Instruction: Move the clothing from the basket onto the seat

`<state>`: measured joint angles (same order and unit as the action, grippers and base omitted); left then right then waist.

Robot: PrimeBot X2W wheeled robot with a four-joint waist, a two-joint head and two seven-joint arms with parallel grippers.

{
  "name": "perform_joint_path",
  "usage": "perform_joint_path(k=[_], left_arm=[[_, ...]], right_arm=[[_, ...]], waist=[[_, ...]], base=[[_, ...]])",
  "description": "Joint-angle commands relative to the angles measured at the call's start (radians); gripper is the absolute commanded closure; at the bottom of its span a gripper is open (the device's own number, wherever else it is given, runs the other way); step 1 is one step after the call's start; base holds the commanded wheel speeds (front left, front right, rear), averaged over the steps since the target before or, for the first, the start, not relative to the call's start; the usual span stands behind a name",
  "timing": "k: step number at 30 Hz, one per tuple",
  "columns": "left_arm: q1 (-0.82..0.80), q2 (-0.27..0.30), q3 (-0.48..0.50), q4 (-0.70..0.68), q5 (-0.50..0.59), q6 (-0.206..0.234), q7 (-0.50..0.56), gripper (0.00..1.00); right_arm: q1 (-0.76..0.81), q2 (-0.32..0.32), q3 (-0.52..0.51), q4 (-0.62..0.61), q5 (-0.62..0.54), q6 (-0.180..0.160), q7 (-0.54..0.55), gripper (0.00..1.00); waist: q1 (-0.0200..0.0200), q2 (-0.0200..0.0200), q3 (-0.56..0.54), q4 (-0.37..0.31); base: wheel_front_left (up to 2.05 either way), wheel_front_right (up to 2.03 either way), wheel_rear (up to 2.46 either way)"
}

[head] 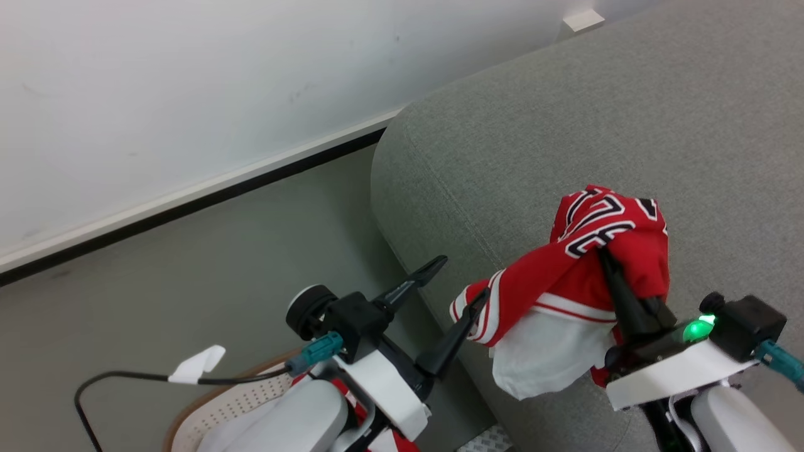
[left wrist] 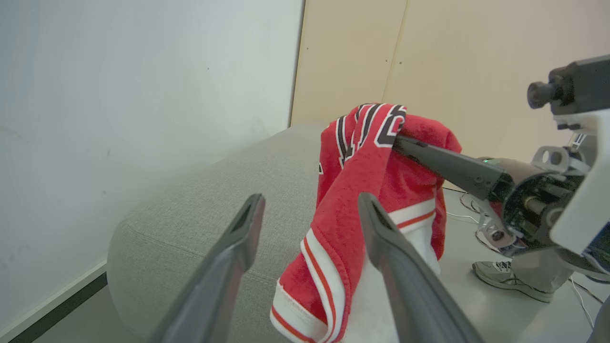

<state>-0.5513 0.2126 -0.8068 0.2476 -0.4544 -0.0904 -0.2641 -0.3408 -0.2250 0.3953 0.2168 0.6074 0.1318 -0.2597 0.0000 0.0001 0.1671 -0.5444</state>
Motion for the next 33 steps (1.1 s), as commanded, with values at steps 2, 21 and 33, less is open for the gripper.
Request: perform_joint_path(k=[2, 21, 33], left_arm=[[-0.014, 0.017, 0.004, -0.002, 0.010, -0.003, 0.000, 0.00], [-0.188, 0.141, -0.011, -0.120, 0.066, -0.017, 0.171, 0.00], [-0.223, 0.152, -0.017, -0.133, 0.062, -0.018, 0.163, 0.00]], right_arm=[[-0.052, -0.010, -0.014, 0.016, 0.009, -0.002, -0.005, 1.00], [-0.665, -0.213, -0.199, 0.334, 0.056, -0.002, 0.124, 1.00], [-0.810, -0.321, -0.241, 0.661, -0.106, -0.002, 0.283, 1.00]], waist=[[0.0000, -0.0001, 0.027, 0.010], [0.0000, -0.0001, 0.407, 0.194], [0.0000, -0.0001, 0.516, 0.302]], base=[[0.00, 0.00, 0.00], [0.00, 0.00, 0.00], [0.00, 0.00, 0.00]])
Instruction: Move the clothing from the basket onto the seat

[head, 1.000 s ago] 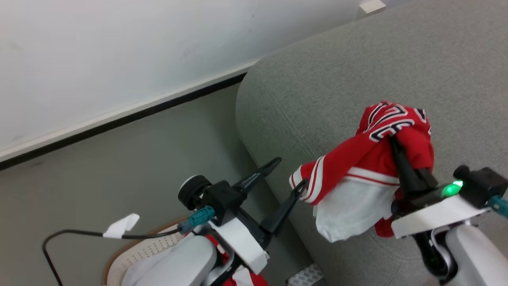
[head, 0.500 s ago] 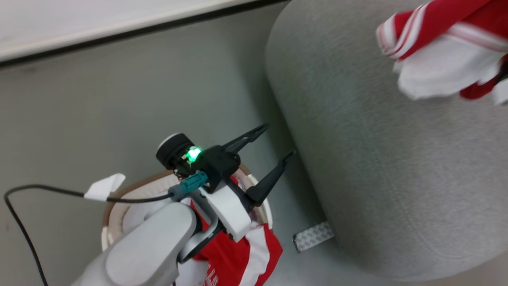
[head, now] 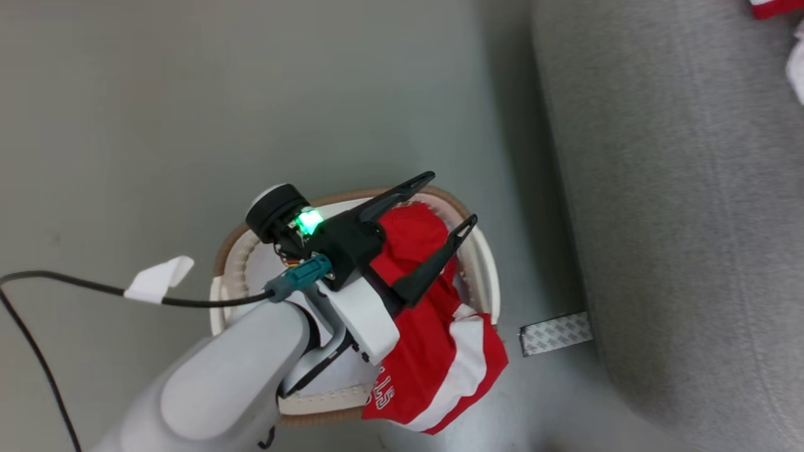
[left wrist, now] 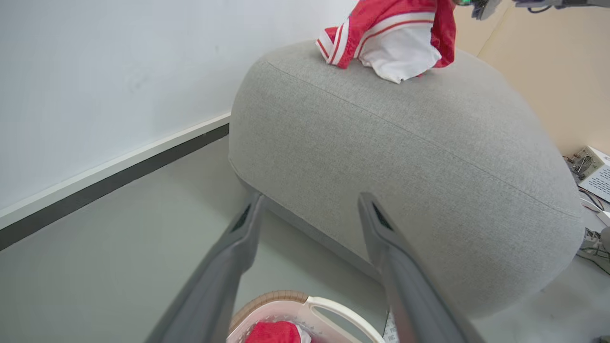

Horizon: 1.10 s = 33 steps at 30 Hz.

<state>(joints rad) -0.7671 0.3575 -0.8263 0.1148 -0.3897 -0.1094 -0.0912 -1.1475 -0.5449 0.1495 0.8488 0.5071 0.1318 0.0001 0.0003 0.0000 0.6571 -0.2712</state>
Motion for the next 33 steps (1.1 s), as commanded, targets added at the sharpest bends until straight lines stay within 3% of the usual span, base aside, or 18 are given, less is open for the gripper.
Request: perform_joint_path(k=[1, 9, 10, 11, 12, 14, 24, 28, 33], left_arm=[[-0.009, 0.009, 0.001, 0.001, -0.002, 0.001, -0.012, 0.00], [-0.015, 0.001, 0.000, 0.018, -0.007, 0.004, -0.033, 0.00], [-0.014, 0.000, 0.000, 0.022, -0.009, 0.005, -0.034, 0.00], [-0.013, -0.001, 0.000, 0.025, -0.011, 0.007, -0.035, 0.00], [-0.011, -0.001, 0.001, 0.028, -0.014, 0.009, -0.039, 0.00], [-0.009, -0.002, 0.000, 0.035, -0.017, 0.009, -0.043, 0.00], [0.057, -0.038, 0.006, 0.141, -0.064, 0.021, -0.112, 0.00], [0.099, -0.046, 0.025, 0.177, -0.095, 0.040, -0.135, 0.00], [0.161, -0.041, 0.074, 0.189, -0.131, 0.079, -0.158, 0.00]], right_arm=[[-0.002, 0.004, 0.014, 0.058, -0.013, -0.002, 0.051, 1.00], [-0.001, 0.024, 0.030, 0.213, -0.008, -0.002, 0.127, 1.00], [-0.003, 0.028, 0.036, 0.219, -0.004, -0.002, 0.132, 0.93], [-0.004, 0.029, 0.043, 0.224, -0.003, -0.002, 0.135, 0.73], [-0.008, 0.027, 0.051, 0.226, -0.004, -0.002, 0.137, 0.60], [-0.013, 0.026, 0.062, 0.231, -0.001, -0.002, 0.134, 0.00], [0.118, 0.028, 0.200, 0.214, 0.031, -0.002, 0.231, 0.00], [0.195, -0.008, 0.272, 0.124, 0.079, -0.002, 0.275, 0.00], [0.286, -0.063, 0.330, -0.073, 0.154, -0.002, 0.214, 0.00]], waist=[[-0.0003, 0.0000, 0.030, 0.033], [-0.0003, 0.0000, 0.027, 0.049], [-0.0003, 0.0000, 0.022, 0.049], [-0.0003, 0.0000, 0.015, 0.047], [-0.0003, 0.0000, 0.009, 0.046], [-0.0003, 0.0000, -0.006, 0.042], [-0.0003, 0.0000, -0.237, 0.031], [-0.0003, 0.0000, -0.340, 0.032], [-0.0003, 0.0000, -0.452, 0.042]], base=[[0.00, 0.00, 0.00], [0.00, 0.00, 0.00], [0.00, 0.00, 0.00], [0.00, 0.00, 0.00], [0.00, 0.00, 0.00], [0.00, 0.00, 0.00], [0.00, 0.00, 0.00], [0.00, 0.00, 0.00], [0.00, 0.00, 0.00]])
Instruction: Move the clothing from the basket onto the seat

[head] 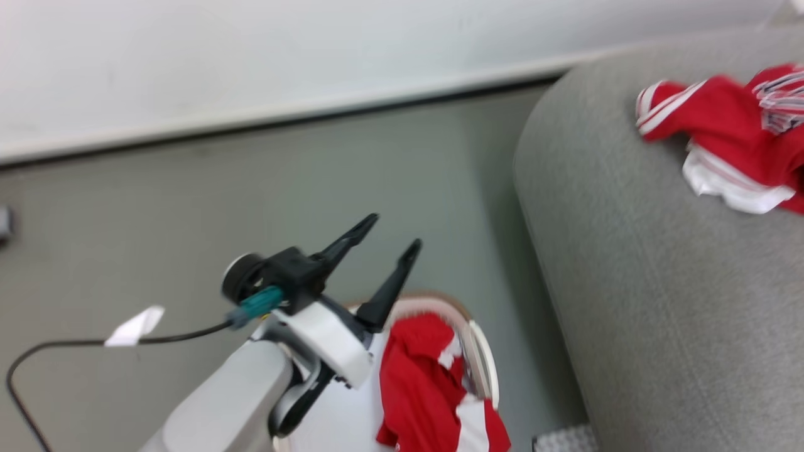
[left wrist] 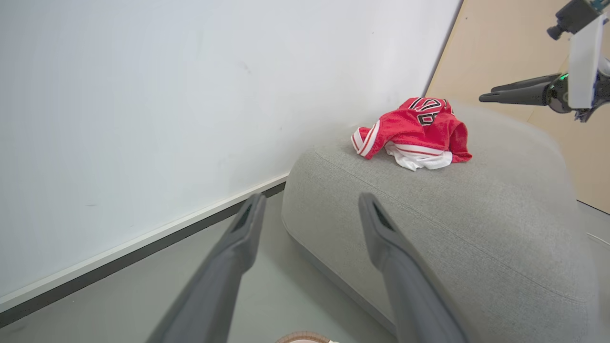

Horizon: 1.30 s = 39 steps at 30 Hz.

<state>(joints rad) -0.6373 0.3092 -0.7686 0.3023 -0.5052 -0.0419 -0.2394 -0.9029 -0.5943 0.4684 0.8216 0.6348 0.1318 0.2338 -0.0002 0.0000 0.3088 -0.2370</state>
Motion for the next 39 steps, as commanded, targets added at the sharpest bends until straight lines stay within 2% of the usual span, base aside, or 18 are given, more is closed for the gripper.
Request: perform_joint_path(k=[1, 7, 12, 16, 21, 28, 34, 39], left_arm=[[0.031, 0.007, 0.016, 0.002, -0.016, 0.011, -0.009, 0.00], [0.104, 0.033, 0.114, -0.004, -0.053, 0.067, -0.024, 0.00], [0.195, 0.046, 0.202, -0.023, -0.050, 0.113, -0.024, 0.00], [0.278, 0.047, 0.276, -0.048, -0.030, 0.135, -0.025, 0.00], [0.374, 0.021, 0.381, -0.094, 0.032, 0.163, -0.025, 0.00], [0.494, -0.044, 0.545, -0.133, 0.112, 0.139, -0.025, 0.00], [0.579, -0.123, 0.687, -0.137, 0.176, 0.098, -0.025, 0.00], [0.619, -0.185, 0.760, -0.125, 0.232, 0.044, -0.025, 0.00]], right_arm=[[0.041, -0.014, 0.011, -0.046, 0.026, -0.002, -0.019, 0.00], [0.165, -0.051, 0.022, -0.283, 0.067, -0.002, -0.125, 0.00], [0.300, -0.018, -0.018, -0.413, 0.063, -0.002, -0.189, 0.00], [0.410, 0.033, -0.079, -0.486, 0.021, -0.002, -0.255, 0.00], [0.562, 0.144, -0.187, -0.543, -0.066, -0.002, -0.367, 0.00], [0.734, 0.291, -0.233, -0.592, -0.168, -0.002, -0.481, 0.00], [0.809, 0.390, -0.264, -0.628, -0.235, -0.002, -0.498, 0.00], [0.832, 0.440, -0.277, -0.658, -0.265, -0.002, -0.498, 0.00]], waist=[[0.0002, 0.0000, -0.104, 0.008], [0.0002, 0.0000, -0.200, 0.039], [0.0002, 0.0000, -0.264, 0.069], [0.0002, 0.0000, -0.291, 0.092], [0.0002, 0.0000, -0.307, 0.128], [0.0002, 0.0000, -0.310, 0.153], [0.0002, 0.0000, -0.306, 0.150], [0.0002, 0.0000, -0.300, 0.139]], base=[[0.00, 0.00, 0.00], [0.00, 0.00, 0.00], [0.00, 0.00, 0.00], [0.00, 0.00, 0.00], [0.00, 0.00, 0.00], [0.00, 0.00, 0.00], [0.00, 0.00, 0.00], [0.00, 0.00, 0.00]])
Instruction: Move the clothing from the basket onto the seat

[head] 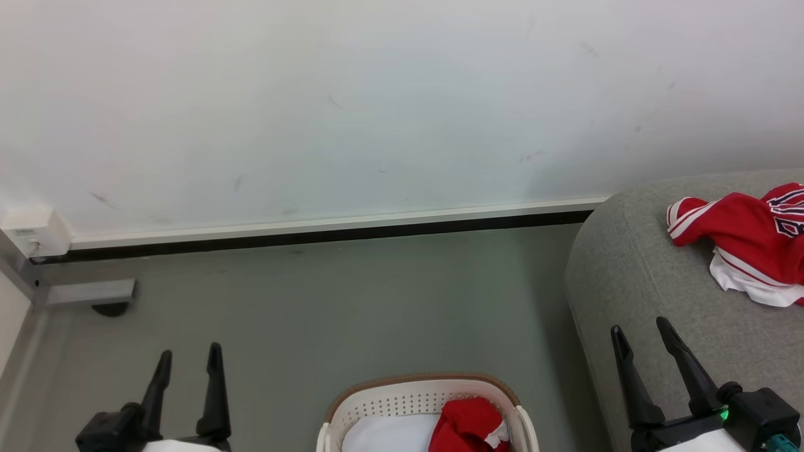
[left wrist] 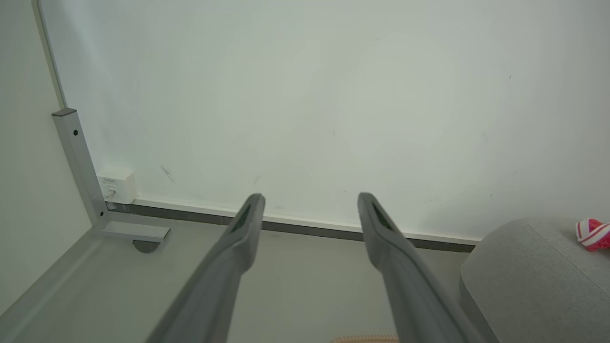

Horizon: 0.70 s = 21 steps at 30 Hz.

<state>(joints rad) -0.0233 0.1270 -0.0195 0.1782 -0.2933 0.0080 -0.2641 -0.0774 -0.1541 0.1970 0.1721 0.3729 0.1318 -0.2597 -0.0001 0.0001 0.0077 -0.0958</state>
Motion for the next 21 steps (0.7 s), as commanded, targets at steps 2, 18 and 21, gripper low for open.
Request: perform_joint_path(k=[2, 18, 21], left_arm=[[0.004, -0.019, 0.032, 0.006, 0.035, -0.027, 0.000, 0.00], [-0.028, -0.069, 0.106, 0.032, 0.118, -0.105, 0.000, 0.00], [-0.030, -0.071, 0.115, 0.033, 0.125, -0.111, 0.000, 0.00]], right_arm=[[0.005, 0.009, -0.010, -0.010, -0.014, -0.002, -0.004, 0.00], [-0.011, 0.010, 0.007, 0.000, -0.024, -0.002, -0.004, 0.00], [-0.019, 0.010, 0.012, 0.001, -0.022, -0.002, -0.004, 0.00]], waist=[[0.0001, -0.0001, 0.001, -0.006], [0.0001, -0.0001, -0.001, -0.022], [0.0001, -0.0001, 0.000, -0.028]], base=[[0.00, 0.00, 0.00], [0.00, 0.00, 0.00], [0.00, 0.00, 0.00]])
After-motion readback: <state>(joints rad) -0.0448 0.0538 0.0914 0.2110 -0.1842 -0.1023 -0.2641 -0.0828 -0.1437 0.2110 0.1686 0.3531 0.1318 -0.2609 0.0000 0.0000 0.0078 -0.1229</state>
